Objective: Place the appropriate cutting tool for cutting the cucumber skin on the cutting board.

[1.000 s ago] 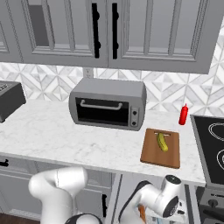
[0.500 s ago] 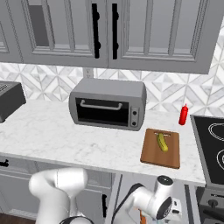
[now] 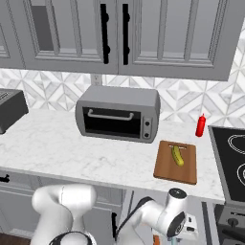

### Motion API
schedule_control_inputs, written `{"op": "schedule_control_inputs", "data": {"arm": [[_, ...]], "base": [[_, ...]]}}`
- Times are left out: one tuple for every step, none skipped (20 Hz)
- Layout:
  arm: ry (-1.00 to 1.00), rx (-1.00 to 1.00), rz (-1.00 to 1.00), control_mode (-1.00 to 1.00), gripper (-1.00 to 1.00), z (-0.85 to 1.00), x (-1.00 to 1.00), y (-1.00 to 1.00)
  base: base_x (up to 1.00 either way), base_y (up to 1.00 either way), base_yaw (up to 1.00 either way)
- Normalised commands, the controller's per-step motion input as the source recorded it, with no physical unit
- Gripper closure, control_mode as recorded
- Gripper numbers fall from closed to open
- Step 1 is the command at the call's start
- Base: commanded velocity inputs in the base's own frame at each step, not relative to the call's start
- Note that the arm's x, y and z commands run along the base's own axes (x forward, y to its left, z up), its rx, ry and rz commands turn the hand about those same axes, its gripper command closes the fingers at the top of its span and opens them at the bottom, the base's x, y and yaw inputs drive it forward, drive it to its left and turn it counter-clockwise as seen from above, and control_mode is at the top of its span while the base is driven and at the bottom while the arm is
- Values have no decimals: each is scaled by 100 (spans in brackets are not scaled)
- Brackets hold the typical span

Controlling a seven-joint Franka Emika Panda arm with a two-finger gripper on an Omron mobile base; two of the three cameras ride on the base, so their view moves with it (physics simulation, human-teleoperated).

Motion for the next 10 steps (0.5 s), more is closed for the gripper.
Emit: {"op": "schedule_control_inputs", "data": {"arm": [[0, 0, 11, -100, 100, 100, -52, 0], [0, 0, 15, -100, 100, 100, -49, 0], [0, 0, 18, -100, 100, 100, -53, 0], [0, 0, 19, -100, 100, 100, -56, 0], [0, 0, 19, -100, 100, 100, -64, 0], [0, -1, 18, -100, 100, 97, -91, 0], [0, -3, 17, -100, 100, 77, -89, 0], [5, -3, 16, -100, 100, 76, -92, 9], [10, -3, 16, -100, 100, 83, -81, 21], [8, -1, 17, -100, 100, 89, -77, 21]], "base": [[0, 0, 0], [0, 0, 0], [0, 0, 0], [0, 0, 0], [0, 0, 0], [0, 0, 0], [0, 0, 0], [0, 0, 0], [0, 0, 0], [0, 0, 0]]}}
